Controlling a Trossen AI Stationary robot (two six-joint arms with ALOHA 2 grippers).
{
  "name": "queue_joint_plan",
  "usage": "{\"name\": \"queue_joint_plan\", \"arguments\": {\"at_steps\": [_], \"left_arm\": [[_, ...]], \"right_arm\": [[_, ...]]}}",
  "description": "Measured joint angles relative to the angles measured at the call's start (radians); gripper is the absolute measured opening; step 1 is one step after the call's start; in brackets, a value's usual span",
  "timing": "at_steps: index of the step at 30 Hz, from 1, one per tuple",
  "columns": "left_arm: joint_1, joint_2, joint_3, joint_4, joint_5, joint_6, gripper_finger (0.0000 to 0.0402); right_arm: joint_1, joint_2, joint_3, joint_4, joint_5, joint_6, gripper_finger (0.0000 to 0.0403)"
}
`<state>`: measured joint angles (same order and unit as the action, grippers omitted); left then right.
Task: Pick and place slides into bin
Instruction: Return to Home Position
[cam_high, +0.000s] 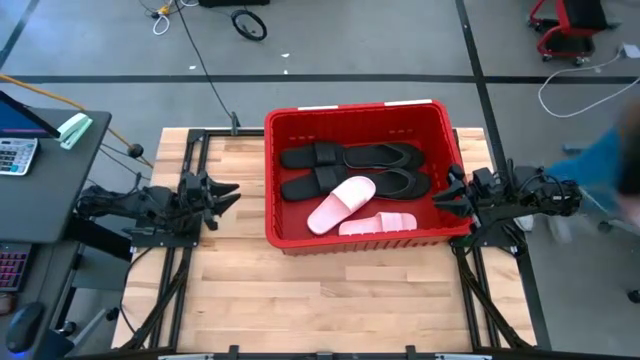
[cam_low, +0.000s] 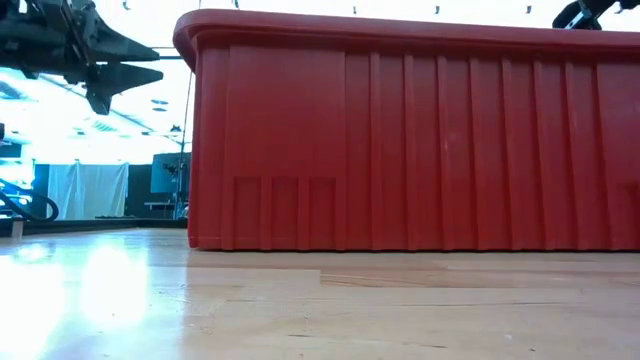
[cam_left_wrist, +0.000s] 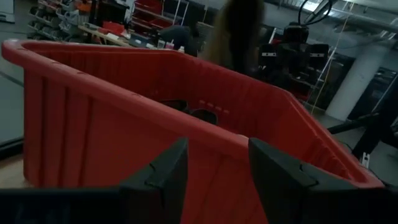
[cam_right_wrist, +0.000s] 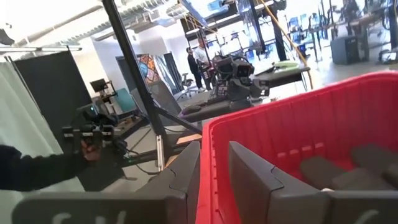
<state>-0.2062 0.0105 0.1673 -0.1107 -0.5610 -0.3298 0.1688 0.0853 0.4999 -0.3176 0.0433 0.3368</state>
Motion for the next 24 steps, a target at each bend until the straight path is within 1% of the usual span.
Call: {"name": "queue_joint_plan", "arguments": {"at_steps": [2, 6, 11, 15, 20, 24], "left_arm": [[0.0, 0.0, 0.0, 0.005, 0.0, 0.001, 0.0172], [0.0, 0.0, 0.0, 0.004, 0.0, 0.01, 0.0172], [0.0, 0.0, 0.0, 0.003, -0.001, 0.022, 0.0172], [0.0, 0.0, 0.0, 0.003, -0.001, 0.022, 0.0172], [0.0, 0.0, 0.0, 0.002, -0.001, 0.022, 0.0172], [0.0, 0.0, 0.0, 0.002, -0.002, 0.026, 0.0172]], "right_arm": [[0.0, 0.0, 0.0, -0.012, 0.0, 0.006, 0.0089], [0.0, 0.0, 0.0, -0.019, 0.0, -0.049, 0.0089], [0.0, 0.0, -0.001, -0.01, -0.003, -0.068, 0.0089], [0.0, 0.0, -0.027, 0.014, -0.026, -0.081, 0.0089], [0.0, 0.0, -0.072, 0.07, -0.026, -0.109, 0.0089], [0.0, 0.001, -0.116, 0.103, -0.026, -0.098, 0.0089]]}}
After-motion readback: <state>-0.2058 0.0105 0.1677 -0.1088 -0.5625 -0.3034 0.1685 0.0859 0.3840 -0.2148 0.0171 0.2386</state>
